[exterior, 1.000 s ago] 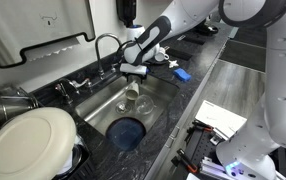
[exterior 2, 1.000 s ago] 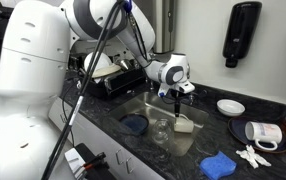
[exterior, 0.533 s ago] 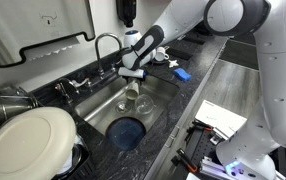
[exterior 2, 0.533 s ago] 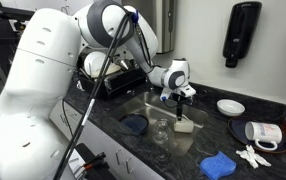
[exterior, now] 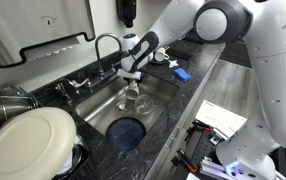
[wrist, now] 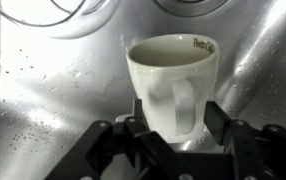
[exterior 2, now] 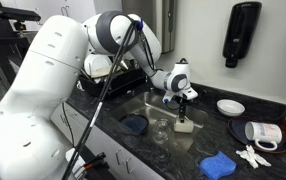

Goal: Put the mug on the counter top

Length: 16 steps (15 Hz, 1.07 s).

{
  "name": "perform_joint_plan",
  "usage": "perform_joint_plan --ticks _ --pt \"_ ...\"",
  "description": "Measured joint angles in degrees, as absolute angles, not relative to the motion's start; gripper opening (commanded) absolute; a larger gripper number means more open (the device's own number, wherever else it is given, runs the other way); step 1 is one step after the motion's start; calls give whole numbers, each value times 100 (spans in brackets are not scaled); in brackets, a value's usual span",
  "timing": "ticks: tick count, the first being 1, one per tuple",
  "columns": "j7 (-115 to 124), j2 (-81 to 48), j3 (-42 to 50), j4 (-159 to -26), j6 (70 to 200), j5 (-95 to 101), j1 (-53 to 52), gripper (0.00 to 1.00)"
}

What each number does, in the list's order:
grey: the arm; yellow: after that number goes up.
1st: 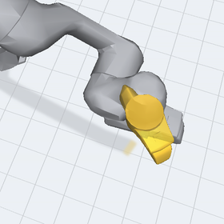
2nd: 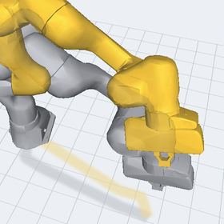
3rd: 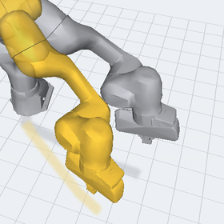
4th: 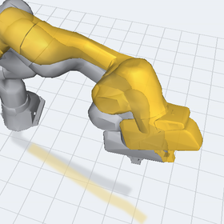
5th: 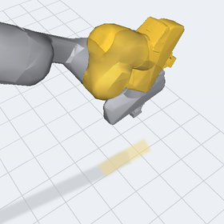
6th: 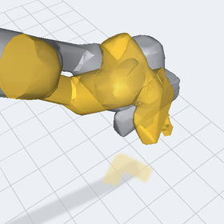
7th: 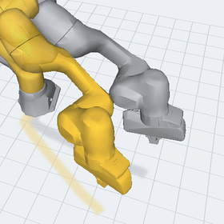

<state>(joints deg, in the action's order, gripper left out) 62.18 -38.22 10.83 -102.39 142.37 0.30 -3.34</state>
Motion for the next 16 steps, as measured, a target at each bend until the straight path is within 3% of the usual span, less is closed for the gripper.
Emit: perform_joint_plan --ticks 5,16 --pt "6285 -3935 1125 -10116 14237 31 -362 2" --pt "6638 -3675 1270 -10520 14228 -20 -400 4"
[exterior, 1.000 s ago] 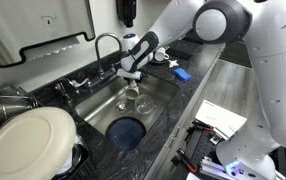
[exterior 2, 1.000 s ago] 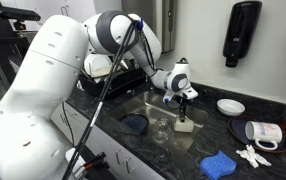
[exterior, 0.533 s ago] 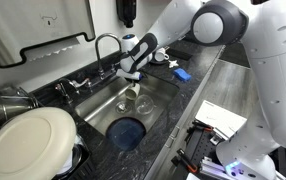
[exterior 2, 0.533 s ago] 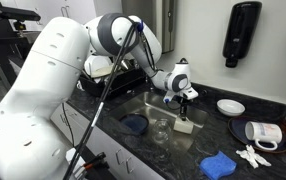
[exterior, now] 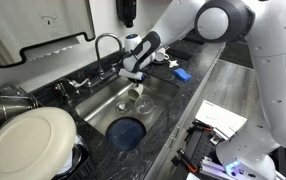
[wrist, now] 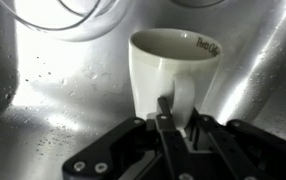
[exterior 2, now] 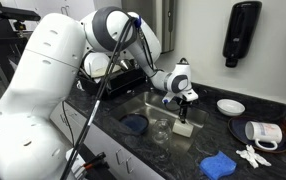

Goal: Put the mug on the counter top

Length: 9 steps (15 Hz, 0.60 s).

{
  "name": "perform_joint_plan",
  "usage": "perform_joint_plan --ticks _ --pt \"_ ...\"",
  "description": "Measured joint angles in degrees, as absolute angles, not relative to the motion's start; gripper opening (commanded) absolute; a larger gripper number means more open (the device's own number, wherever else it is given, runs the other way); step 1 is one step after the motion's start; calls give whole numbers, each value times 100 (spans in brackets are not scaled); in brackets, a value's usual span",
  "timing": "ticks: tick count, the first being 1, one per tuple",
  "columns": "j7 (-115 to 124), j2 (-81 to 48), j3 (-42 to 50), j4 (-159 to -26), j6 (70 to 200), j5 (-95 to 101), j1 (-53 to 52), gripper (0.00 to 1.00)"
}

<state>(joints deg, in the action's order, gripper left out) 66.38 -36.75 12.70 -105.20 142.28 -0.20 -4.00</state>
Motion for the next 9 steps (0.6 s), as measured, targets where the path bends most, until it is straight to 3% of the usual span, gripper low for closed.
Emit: perform_joint_plan --ticks 9 --pt "5630 -2802 916 -11643 14227 -2149 814 4"
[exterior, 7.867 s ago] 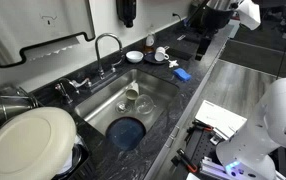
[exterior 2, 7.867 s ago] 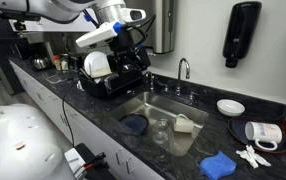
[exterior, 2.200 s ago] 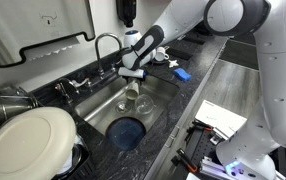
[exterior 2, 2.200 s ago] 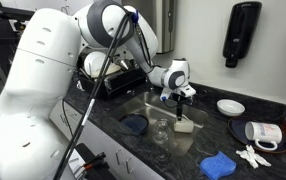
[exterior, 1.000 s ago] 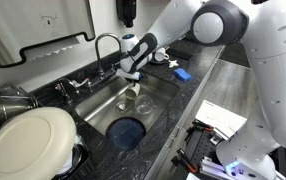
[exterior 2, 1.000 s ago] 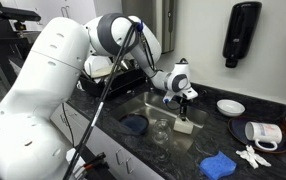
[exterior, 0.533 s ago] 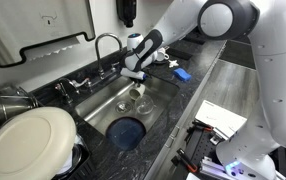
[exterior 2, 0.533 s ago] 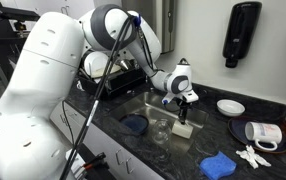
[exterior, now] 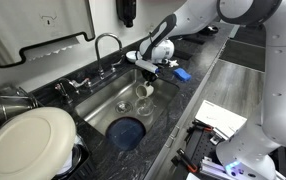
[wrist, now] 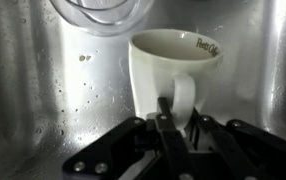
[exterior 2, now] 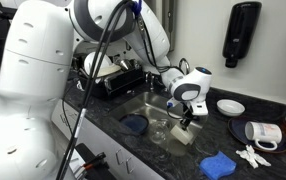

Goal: Put the mug on the counter top

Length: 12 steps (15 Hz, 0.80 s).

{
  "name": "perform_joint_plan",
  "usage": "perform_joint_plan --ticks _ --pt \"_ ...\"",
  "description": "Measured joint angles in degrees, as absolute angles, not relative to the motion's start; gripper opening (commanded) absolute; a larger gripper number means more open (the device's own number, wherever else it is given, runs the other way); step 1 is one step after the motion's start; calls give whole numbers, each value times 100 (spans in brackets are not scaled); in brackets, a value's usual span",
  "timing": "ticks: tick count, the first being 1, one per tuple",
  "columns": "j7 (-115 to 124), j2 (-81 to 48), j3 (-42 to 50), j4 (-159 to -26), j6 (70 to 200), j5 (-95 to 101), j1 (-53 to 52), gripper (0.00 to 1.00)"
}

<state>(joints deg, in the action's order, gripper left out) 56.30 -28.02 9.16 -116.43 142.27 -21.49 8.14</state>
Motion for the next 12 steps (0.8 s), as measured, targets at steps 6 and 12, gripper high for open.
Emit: perform_joint_plan --ticks 6,12 --pt "4531 -2851 662 -11560 13907 -3752 1574 4" --pt "4152 -2888 787 -11179 13108 -4400 1750 4"
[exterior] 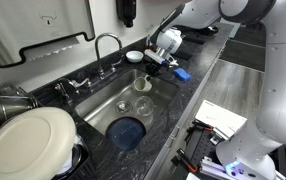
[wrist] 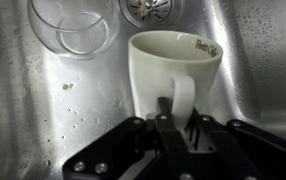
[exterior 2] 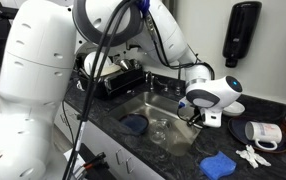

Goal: Put the mug on the counter top

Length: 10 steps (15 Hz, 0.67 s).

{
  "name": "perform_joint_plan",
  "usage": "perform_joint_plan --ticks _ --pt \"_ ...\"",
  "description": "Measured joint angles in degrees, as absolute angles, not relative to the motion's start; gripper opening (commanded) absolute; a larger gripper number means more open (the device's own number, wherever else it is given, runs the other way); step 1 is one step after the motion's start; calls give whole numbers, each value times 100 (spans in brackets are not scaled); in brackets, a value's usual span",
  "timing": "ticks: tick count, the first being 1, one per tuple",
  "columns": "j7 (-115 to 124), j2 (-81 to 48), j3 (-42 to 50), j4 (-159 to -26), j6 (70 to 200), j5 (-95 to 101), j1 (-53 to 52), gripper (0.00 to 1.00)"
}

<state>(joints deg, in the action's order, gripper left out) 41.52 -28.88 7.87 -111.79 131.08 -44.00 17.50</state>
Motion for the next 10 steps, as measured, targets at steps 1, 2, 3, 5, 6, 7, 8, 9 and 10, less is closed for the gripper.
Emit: perform_joint_plan --ticks 1,2,3,5,6,7,8,9,10 --pt "4140 -2888 828 -11109 12977 -4463 1767 4" --pt "4131 -2889 871 -11036 12850 -4518 1787 4" --pt "4123 -2889 914 -10961 12718 -4568 1812 4" --pt "4105 -2887 993 -10804 12449 -4650 1872 4" --pt "4088 -2884 1035 -10709 12287 -4688 1913 4" --pt "4083 -2880 1078 -10613 12125 -4716 1954 4" --pt "4079 -2876 1123 -10512 11961 -4741 1995 4" --pt "4072 -2869 1161 -10424 11766 -4783 2031 4" --pt "4069 -2864 1195 -10343 11623 -4817 2060 4"
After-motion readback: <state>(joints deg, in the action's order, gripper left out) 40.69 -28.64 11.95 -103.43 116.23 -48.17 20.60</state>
